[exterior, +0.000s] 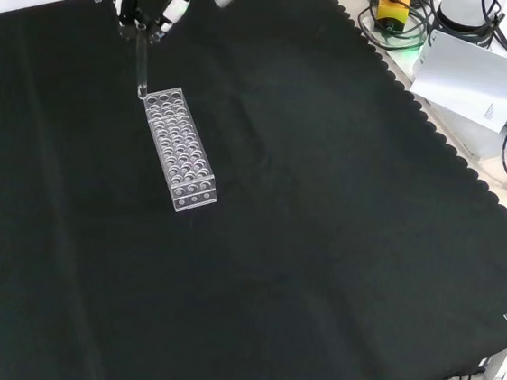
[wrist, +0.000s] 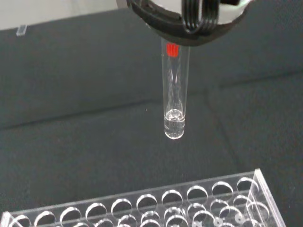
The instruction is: Shake the test tube.
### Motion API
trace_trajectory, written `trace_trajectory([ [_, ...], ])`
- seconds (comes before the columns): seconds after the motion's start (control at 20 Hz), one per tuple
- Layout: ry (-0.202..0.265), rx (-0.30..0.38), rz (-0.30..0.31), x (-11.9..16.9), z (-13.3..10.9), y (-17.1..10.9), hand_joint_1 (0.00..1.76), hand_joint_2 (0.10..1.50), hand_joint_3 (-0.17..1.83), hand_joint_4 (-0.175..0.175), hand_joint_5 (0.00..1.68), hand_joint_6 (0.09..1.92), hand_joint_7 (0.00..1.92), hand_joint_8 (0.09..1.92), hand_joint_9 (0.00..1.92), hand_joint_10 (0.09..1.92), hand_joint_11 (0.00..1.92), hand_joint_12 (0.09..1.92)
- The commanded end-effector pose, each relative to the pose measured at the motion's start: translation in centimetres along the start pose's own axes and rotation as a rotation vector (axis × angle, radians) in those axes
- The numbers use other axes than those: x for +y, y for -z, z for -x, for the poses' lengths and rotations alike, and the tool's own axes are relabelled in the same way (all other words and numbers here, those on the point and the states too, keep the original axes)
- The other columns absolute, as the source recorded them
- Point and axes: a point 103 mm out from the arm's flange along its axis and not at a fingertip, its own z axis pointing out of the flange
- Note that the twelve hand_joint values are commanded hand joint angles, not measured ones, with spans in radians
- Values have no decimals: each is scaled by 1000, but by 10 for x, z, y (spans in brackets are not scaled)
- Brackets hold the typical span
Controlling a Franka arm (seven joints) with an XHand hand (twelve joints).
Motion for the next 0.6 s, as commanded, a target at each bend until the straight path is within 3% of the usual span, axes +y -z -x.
trace_trajectory([
  [0.05, 12, 10, 48, -10, 0, 32, 1417, 983, 1, -175, 1270, 289, 1313, 837, 1268, 362, 698, 1253],
  [0.35, 35, 24, 66, -22, -11, 45, 1416, 983, 1, -175, 1269, 289, 1313, 838, 1267, 364, 698, 1253],
  [0.6, 90, 60, 65, -30, -42, 44, 1417, 983, 1, -175, 1269, 290, 1312, 839, 1267, 365, 698, 1253],
])
